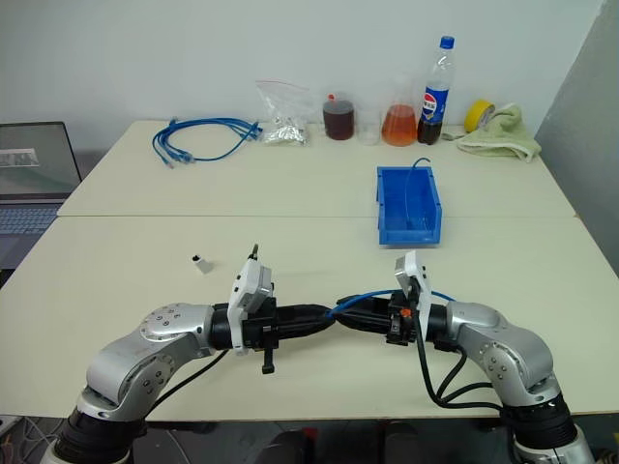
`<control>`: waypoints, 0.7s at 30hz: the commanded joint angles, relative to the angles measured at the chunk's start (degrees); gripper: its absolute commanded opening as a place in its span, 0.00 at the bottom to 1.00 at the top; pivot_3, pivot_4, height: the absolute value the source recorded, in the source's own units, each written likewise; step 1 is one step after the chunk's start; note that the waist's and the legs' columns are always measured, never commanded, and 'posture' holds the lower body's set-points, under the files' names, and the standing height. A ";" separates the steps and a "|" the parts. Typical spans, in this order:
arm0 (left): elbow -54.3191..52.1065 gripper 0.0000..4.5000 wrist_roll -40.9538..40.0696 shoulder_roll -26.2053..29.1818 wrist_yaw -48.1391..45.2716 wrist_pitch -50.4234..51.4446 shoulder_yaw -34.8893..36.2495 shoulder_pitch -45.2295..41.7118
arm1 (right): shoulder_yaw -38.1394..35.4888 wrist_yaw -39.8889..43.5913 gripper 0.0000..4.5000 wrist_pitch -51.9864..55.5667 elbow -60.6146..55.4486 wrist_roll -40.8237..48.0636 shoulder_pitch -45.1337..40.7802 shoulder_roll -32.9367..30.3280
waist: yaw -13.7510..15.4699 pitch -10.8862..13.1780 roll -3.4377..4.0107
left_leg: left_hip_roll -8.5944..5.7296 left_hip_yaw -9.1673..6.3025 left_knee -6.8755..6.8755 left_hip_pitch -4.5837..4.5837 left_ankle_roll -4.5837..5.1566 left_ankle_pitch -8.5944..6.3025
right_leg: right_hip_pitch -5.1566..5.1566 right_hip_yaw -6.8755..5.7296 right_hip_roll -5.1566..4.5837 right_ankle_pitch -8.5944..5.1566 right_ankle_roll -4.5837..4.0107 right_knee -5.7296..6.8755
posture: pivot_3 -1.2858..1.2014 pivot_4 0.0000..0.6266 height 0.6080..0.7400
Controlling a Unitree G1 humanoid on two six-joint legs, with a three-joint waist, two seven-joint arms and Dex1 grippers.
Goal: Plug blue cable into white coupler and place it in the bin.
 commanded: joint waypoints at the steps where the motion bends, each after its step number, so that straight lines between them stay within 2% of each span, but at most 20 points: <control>1: -1.89 0.06 -1.05 0.18 -0.35 -0.44 0.45 -0.60 | 0.20 1.17 0.10 -0.14 -0.79 1.00 -1.05 -0.22 | 0.00 0.00 0.00 | 0.00 0.00 0.00 0.00 0.00 0.00 | 0.00 0.00 0.00 0.00 0.00 0.00 | 0.52 0.24 1.00; 3: -1.87 0.06 -1.01 0.10 -0.49 -0.59 0.28 -0.61 | 0.19 1.29 0.02 -0.19 -0.69 0.96 -1.15 -0.31 | 0.00 0.00 0.00 | 0.00 0.00 0.00 0.00 0.00 0.00 | 0.00 0.00 0.00 0.00 0.00 0.00 | 0.52 0.24 1.00; 9: -1.20 0.06 0.49 -0.27 -0.83 -2.70 -0.22 -0.90 | 0.11 1.72 0.02 -0.32 -0.23 0.83 -1.44 -0.56 | 0.00 0.00 0.00 | 0.00 0.00 0.00 0.00 0.00 0.00 | 0.00 0.00 0.00 0.00 0.00 0.00 | 0.52 0.24 1.00; 11: -0.80 0.21 0.49 0.25 -1.98 -2.92 -0.54 -1.05 | 0.04 1.97 0.02 -0.45 0.01 0.69 -1.51 -0.74 | 0.00 0.00 0.00 | 0.00 0.00 0.00 0.00 0.00 0.00 | 0.00 0.00 0.00 0.00 0.00 0.00 | 0.52 0.24 1.00; 21: -0.12 0.66 1.96 2.49 -4.53 -4.77 -0.84 -0.09 | -0.51 2.87 0.01 -1.81 1.41 -0.44 -1.94 -1.78 | 0.00 0.00 0.00 | 0.00 0.01 -0.01 0.00 0.00 0.00 | -0.01 0.00 0.00 0.00 0.00 0.00 | 0.52 0.24 1.00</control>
